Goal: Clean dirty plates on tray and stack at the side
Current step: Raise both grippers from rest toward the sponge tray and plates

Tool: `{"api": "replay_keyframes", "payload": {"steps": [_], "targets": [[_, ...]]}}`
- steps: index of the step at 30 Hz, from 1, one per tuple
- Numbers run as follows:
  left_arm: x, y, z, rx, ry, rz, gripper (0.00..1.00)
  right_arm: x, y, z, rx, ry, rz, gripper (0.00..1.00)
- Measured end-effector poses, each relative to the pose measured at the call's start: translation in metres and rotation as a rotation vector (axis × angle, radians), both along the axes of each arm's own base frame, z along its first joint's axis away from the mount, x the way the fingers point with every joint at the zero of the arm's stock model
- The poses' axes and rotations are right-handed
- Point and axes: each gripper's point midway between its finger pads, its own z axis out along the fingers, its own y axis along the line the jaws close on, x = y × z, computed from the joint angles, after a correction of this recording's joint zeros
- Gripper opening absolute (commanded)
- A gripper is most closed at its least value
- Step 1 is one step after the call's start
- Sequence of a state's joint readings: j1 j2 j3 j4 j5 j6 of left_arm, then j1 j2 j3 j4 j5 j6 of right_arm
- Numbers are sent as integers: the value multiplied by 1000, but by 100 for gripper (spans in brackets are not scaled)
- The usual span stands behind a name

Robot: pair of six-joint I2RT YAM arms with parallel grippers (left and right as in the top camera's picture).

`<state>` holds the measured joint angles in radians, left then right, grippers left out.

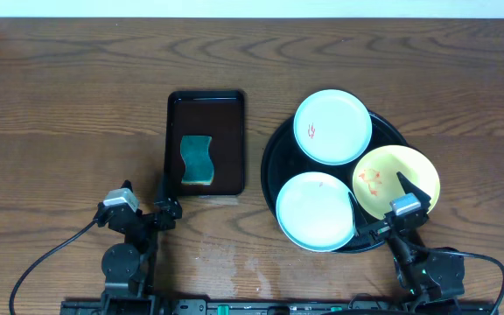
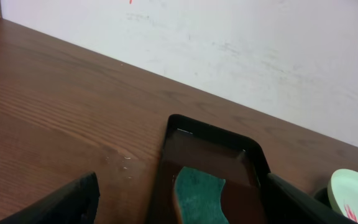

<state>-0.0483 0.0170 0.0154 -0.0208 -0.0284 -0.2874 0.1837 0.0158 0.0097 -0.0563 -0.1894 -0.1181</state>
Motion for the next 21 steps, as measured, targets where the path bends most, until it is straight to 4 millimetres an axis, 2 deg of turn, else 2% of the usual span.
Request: {"api": "replay_keyframes", "payload": {"steps": [8,16,21], "targets": [[0,-1,0,-1,-1,-8,84,0,0,0,0,0,0,99],[0,-19,4,-15,-16,-110,84,0,0,0,1,-1,0,99],[-1,-32,22,-20,-79,-184,84,-2,3,2,11,5,16,99]]}}
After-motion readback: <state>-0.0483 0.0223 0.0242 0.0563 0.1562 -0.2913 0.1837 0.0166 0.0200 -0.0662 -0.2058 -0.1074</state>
